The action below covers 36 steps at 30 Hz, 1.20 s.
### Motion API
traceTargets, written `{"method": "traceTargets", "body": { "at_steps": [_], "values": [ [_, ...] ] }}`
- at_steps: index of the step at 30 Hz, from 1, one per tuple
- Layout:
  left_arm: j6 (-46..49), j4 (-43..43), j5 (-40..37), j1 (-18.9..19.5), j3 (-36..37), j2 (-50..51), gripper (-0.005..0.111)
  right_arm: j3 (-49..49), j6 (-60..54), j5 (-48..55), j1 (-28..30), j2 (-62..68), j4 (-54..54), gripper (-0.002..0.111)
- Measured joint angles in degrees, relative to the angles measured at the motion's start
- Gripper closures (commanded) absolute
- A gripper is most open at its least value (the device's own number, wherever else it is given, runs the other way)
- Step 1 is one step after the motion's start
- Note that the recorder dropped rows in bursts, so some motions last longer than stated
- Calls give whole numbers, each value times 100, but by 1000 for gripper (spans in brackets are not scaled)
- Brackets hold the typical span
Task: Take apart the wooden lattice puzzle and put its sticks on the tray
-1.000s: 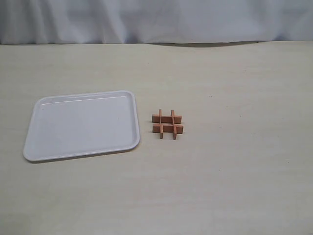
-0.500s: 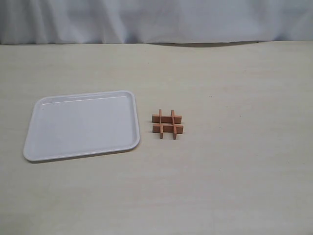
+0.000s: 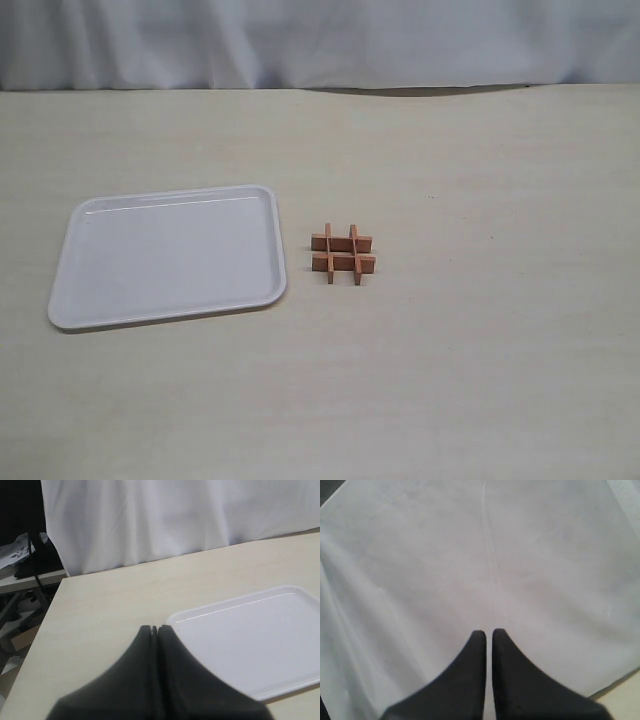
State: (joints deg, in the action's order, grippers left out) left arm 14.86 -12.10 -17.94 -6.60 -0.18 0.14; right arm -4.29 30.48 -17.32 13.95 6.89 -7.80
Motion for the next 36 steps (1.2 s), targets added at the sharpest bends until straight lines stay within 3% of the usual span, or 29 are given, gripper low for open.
{"method": "traceTargets", "body": {
  "at_steps": [6,10,14,17,23,26,33,36],
  "values": [
    [0,0,0,0,0,0,107,-797,100,-13,0,1955,689,104],
    [0,0,0,0,0,0,107,-1176,1267,-13,-123,3368,2184,104],
    [0,0,0,0,0,0,107,-1569,2664,-222,-730,4725,4393,104],
    [0,0,0,0,0,0,107,-1921,2907,-201,-1452,5809,5037,104],
    [0,0,0,0,0,0,107,-2836,2680,820,-2798,7545,5315,104],
    [0,0,0,0,0,0,107,-3266,2629,1340,-3210,8256,5340,104],
    [0,0,0,0,0,0,107,-3858,2643,1932,-3359,9185,5110,103],
    [0,0,0,0,0,0,107,-3945,2655,2063,-3359,9370,5063,97]
  ]
}}
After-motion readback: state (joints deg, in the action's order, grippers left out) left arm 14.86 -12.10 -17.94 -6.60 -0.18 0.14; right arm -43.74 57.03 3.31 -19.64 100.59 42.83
